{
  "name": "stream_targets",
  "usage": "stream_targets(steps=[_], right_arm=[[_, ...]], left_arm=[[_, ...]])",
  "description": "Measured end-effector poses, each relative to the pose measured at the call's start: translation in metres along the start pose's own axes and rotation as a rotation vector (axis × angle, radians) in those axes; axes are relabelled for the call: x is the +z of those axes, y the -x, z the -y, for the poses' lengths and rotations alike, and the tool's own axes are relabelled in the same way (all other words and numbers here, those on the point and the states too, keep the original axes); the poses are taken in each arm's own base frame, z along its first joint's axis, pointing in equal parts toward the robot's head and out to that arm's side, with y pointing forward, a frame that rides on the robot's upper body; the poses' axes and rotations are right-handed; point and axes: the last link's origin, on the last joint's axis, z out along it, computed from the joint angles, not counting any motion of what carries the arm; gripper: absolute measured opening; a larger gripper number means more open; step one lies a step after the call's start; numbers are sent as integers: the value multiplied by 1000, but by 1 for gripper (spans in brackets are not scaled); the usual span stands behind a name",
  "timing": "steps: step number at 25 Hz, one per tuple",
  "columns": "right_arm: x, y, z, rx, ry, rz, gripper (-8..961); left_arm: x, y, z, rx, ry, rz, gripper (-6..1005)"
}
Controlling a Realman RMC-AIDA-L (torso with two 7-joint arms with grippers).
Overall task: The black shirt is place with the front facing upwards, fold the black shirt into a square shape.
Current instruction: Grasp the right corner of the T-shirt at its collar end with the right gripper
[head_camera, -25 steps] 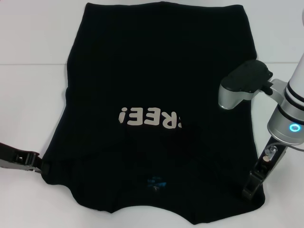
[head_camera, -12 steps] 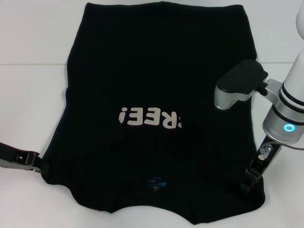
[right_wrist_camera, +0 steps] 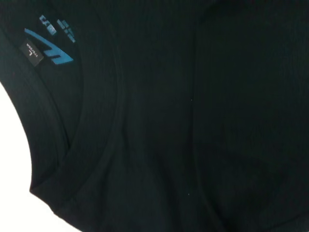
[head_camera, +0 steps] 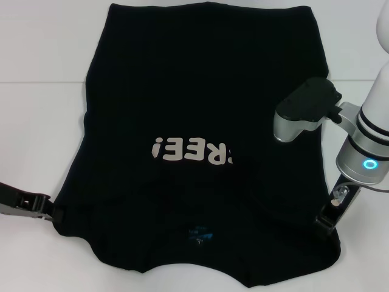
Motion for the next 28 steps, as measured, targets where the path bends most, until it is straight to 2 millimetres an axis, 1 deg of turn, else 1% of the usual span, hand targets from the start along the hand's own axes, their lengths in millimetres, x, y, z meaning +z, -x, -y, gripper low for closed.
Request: stream_targets(steps=[5,10,13,15,20,23,24,28], right_arm=[[0,0,0,0,1,-2,114],[-1,-2,0,7,18,7,85],[-6,-4,3,28,46,35,45],[-10,-8,6,44,62,63,44],[-19,-31,19,133,175,141,43],[-20,-50,29,203,257,197,42],[-20,-60,33,233,290,221,42],[-19,-88,48,318,360,300,42]], left_arm=[[0,0,0,4,-1,0,17],[-1,0,1,6,0,-2,17],[-3,0,2,-1,7,-12,17],[-4,0,2,-4,18,-20,17],[-7,2,2,-7,35,-19,18],[-8,2,0,0,48,-12,18],[-8,2,-1,3,54,-10,18],[-8,3,-1,0,77,-1,18]])
